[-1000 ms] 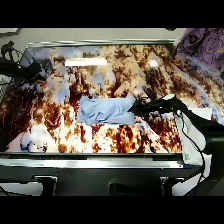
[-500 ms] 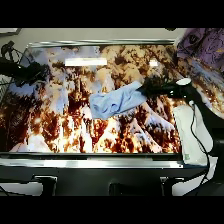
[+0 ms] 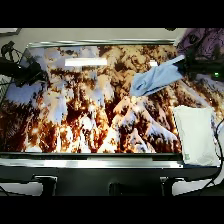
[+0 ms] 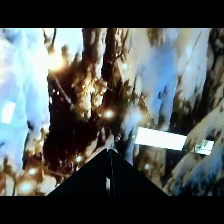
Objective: Fold the clothes and pants, and hang the long-sleeved shirts on hangers.
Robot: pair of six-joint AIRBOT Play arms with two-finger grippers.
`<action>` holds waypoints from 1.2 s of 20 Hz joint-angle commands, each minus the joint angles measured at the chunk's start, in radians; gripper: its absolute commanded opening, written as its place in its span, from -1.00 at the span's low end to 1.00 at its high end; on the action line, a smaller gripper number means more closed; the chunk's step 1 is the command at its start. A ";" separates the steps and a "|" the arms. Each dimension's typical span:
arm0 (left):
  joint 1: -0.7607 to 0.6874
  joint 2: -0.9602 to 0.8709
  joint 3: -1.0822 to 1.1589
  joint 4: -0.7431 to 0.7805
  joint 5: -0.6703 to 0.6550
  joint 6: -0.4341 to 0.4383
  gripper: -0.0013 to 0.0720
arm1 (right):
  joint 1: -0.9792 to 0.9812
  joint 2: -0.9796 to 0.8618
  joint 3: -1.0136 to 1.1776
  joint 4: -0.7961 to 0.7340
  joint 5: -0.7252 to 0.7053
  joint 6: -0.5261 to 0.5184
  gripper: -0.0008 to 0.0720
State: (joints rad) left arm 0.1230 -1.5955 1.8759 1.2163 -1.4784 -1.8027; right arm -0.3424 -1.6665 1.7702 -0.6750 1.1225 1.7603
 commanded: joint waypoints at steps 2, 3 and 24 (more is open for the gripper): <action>0.000 0.000 0.000 0.000 0.001 0.000 -0.92 | -0.092 0.101 0.021 -0.217 -0.010 0.197 -0.90; 0.000 0.000 0.000 0.000 0.001 0.000 -0.92 | -0.105 0.126 0.021 -0.263 -0.014 0.240 -0.90; 0.000 0.000 0.000 -0.004 0.000 0.008 -0.92 | -0.124 0.360 0.021 -0.762 0.210 0.691 -0.89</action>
State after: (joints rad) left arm 0.1230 -1.5955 1.8759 1.2144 -1.4780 -1.7973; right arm -0.4656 -1.3350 1.7897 -1.3724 1.2415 2.4405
